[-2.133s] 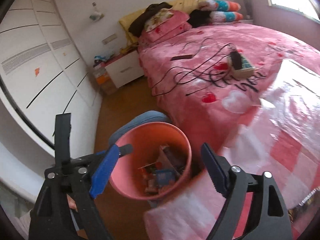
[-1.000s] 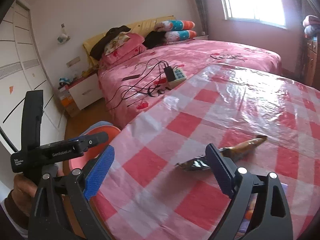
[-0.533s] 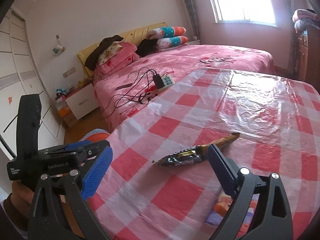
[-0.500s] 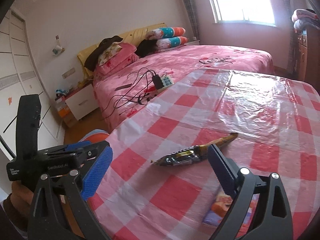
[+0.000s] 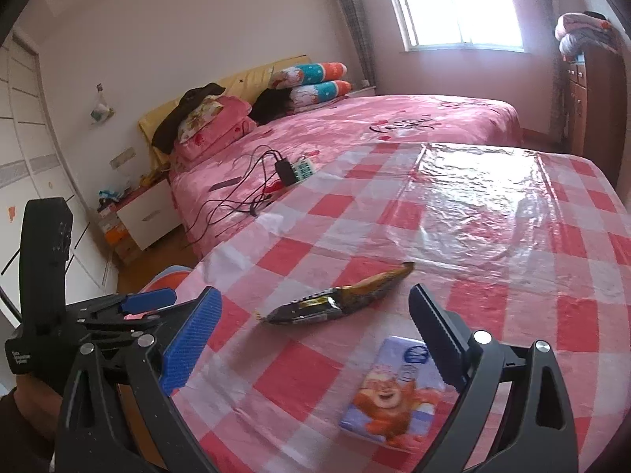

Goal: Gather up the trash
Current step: 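Move both tools back over the coffee stick and tissue pack, then grasp the tissue pack with the right tool while the left tool grasps the gold coffee stick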

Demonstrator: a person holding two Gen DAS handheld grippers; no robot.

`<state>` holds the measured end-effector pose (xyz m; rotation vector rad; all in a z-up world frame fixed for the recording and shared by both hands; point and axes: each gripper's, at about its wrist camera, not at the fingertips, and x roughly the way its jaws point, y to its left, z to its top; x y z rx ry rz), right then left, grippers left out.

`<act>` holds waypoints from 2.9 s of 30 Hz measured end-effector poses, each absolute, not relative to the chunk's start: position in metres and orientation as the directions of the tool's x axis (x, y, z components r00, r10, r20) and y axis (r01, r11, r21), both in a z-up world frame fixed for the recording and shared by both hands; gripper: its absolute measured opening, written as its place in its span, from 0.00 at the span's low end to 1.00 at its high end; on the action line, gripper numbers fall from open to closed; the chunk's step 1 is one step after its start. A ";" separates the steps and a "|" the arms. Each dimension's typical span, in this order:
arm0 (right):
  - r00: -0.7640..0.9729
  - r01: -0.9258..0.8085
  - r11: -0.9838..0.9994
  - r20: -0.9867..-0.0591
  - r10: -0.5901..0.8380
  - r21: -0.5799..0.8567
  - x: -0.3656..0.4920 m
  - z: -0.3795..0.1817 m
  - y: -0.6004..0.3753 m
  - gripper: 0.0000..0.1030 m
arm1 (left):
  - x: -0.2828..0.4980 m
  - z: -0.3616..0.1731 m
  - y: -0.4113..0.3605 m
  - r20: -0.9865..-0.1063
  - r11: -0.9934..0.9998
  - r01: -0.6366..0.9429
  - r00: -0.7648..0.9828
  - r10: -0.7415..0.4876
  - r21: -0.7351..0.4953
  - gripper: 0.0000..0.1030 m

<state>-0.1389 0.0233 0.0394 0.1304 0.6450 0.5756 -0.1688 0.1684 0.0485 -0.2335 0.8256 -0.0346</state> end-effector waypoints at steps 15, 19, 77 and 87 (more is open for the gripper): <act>0.663 -0.345 0.875 -0.572 0.483 0.339 -0.133 0.023 -0.042 0.92 | -0.167 0.051 0.121 -0.739 0.988 0.028 0.660 -0.130 -0.149 0.80; 0.632 -0.345 0.872 -0.601 0.490 0.348 -0.132 0.015 -0.055 0.92 | -0.167 0.050 0.108 -0.747 0.992 0.049 0.654 -0.120 -0.117 0.80; 0.526 -0.346 0.880 -0.710 0.469 0.325 -0.102 -0.016 -0.070 0.70 | -0.064 0.016 0.032 -0.825 0.989 0.143 0.563 -0.045 0.044 0.42; 0.517 -0.368 0.876 -0.714 0.473 0.314 -0.102 -0.016 -0.060 0.78 | -0.069 0.020 0.034 -0.808 0.993 0.118 0.585 -0.068 0.002 0.22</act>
